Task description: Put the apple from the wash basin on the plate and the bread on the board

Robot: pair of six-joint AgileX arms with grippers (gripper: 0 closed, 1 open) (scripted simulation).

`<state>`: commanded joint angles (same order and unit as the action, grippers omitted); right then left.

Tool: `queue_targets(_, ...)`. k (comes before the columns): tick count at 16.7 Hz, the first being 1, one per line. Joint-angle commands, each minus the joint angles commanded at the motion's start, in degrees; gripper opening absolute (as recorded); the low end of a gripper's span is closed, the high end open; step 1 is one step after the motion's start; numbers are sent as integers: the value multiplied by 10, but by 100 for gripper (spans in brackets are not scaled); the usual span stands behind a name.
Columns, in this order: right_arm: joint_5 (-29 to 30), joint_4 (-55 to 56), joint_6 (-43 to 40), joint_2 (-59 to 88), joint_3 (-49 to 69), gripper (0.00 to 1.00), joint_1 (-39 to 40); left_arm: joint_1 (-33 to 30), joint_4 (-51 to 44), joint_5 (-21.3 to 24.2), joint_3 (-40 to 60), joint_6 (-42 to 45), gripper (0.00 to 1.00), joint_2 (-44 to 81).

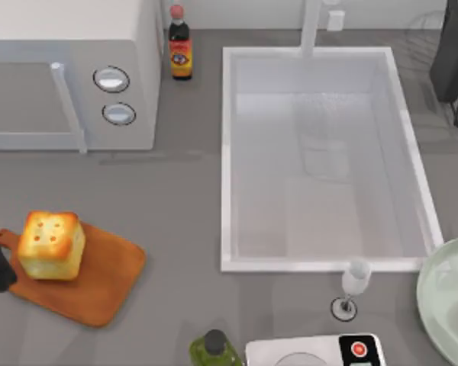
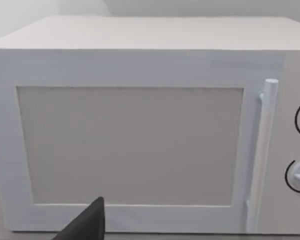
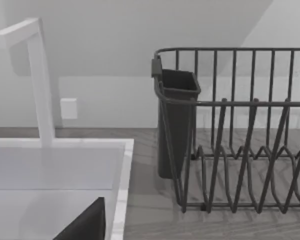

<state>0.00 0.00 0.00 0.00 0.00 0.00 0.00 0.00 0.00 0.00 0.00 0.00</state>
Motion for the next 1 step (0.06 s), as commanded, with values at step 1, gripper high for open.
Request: queue_targets(1, 0, 0, 0, 0, 0, 100, 0, 0, 0, 0, 0, 0, 100, 0)
